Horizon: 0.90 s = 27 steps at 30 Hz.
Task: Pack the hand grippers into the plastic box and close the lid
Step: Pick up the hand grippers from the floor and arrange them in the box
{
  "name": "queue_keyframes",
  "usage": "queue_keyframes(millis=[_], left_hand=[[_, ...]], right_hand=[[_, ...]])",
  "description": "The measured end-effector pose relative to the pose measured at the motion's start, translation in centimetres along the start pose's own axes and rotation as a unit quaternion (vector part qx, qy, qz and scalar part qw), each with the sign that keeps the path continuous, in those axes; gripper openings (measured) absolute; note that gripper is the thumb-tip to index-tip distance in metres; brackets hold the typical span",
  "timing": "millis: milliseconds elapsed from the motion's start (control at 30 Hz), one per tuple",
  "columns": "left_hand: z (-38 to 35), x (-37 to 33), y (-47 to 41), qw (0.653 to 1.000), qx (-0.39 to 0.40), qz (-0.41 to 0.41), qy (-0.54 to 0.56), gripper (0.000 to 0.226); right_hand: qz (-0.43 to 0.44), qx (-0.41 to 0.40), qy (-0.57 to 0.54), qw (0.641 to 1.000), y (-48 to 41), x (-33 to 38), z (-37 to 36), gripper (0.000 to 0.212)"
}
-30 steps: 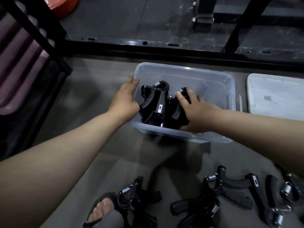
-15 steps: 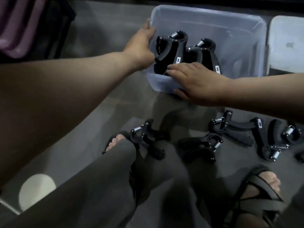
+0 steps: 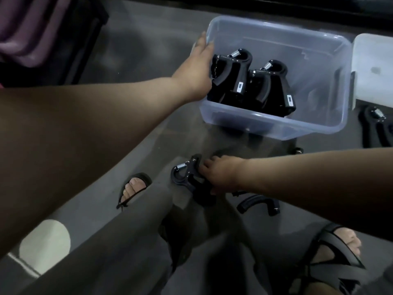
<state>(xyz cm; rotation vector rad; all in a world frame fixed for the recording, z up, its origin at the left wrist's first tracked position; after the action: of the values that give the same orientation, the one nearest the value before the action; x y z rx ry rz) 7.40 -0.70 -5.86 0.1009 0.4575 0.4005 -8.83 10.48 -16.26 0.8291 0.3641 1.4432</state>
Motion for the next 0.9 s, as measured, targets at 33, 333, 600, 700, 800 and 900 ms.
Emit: queue_keyframes(millis=[33, 333, 600, 700, 800, 900], left_hand=[[0.0, 0.1, -0.1, 1.0, -0.005, -0.003, 0.004, 0.079], [-0.2, 0.1, -0.2, 1.0, -0.017, 0.009, 0.003, 0.077], [-0.2, 0.0, 0.0, 1.0, -0.016, 0.013, 0.022, 0.08], [-0.1, 0.0, 0.0, 0.999, -0.025, 0.005, 0.032, 0.077], [0.0, 0.0, 0.1, 0.999, -0.03, 0.009, 0.036, 0.075], [0.0, 0.1, 0.2, 0.998, -0.036, 0.002, 0.044, 0.072]], right_hand=[[0.013, -0.011, 0.011, 1.0, -0.4, 0.2, -0.1, 0.061], [-0.083, -0.113, 0.053, 0.989, -0.8, -5.6, 2.7, 0.073], [-0.058, -0.075, 0.059, 0.994, 0.0, -3.8, 1.1, 0.091], [-0.083, -0.091, -0.143, 0.982, 2.3, -3.9, 4.2, 0.065], [-0.131, -0.072, -0.377, 0.914, 5.6, -4.7, 7.3, 0.032], [-0.088, -0.004, -0.639, 0.764, 9.3, -5.9, 9.5, 0.019]])
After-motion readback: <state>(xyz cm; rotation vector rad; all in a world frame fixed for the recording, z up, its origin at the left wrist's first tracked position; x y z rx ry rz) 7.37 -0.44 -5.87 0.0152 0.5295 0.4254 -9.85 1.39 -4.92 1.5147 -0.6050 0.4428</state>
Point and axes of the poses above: each hand's wrist, its own y-axis away from the middle knuckle, its own z-axis out of the back of the hand, x = y × z, the point moved 6 cm from there along -y, towards the middle knuckle, and after that the axes turned 6 degrees about -y, right-handed, at the moved point
